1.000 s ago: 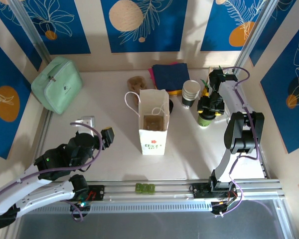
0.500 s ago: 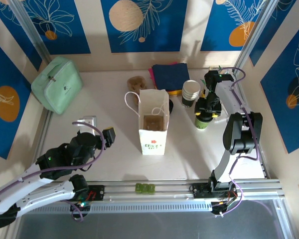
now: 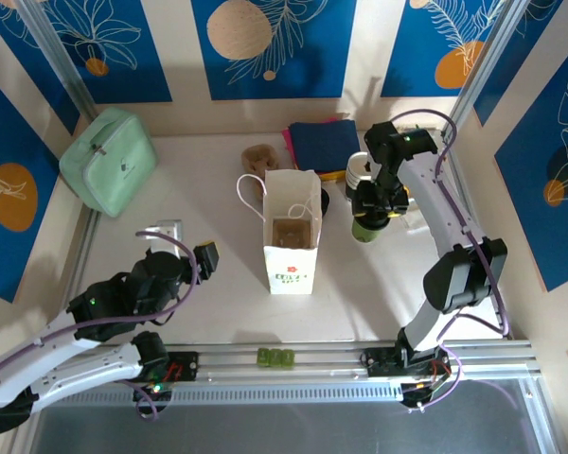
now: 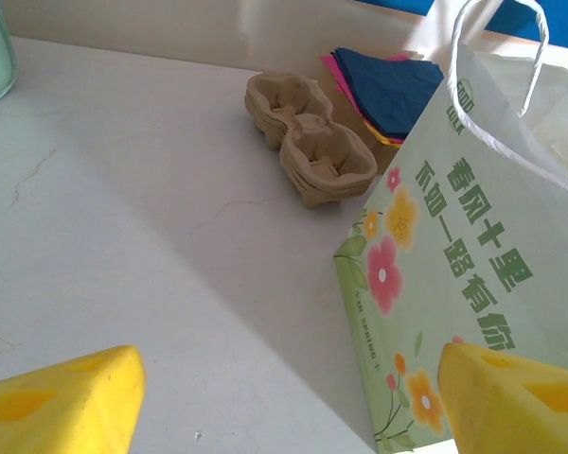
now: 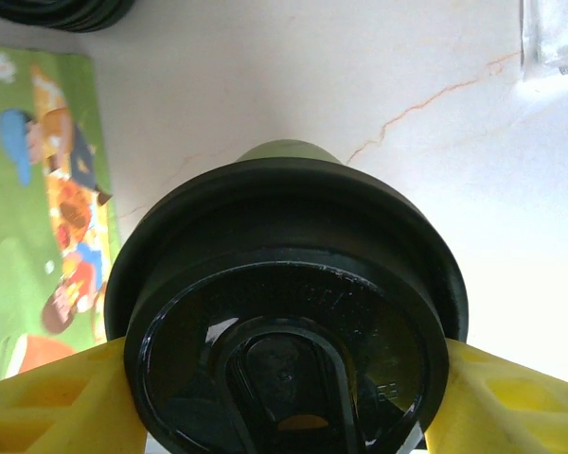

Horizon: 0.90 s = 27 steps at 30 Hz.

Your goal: Pack the takeout coffee

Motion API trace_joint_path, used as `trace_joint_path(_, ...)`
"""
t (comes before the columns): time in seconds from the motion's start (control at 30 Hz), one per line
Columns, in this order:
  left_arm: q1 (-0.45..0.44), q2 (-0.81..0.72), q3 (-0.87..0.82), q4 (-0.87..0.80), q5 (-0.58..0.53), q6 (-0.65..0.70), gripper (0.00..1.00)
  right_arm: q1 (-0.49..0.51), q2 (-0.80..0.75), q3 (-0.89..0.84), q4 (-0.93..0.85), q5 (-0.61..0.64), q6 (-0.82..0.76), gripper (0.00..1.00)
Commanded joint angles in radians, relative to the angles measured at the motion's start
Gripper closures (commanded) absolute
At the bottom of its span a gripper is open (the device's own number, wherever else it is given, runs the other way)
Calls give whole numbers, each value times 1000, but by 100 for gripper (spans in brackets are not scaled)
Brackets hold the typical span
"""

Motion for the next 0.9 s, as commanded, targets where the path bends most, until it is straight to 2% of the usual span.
trace_joint_path(0.0, 11, -17, 14, -15, 2, 1, 19, 46, -34, 79, -116, 20, 44, 35)
trace_joint_path(0.43, 11, -20, 5, -21, 8, -13, 19, 217, -23, 395, -301, 121, 107, 35)
trace_joint_path(0.87, 11, -21, -9, -34, -1, -19, 19, 354, -55, 619, -303, 171, 149, 38)
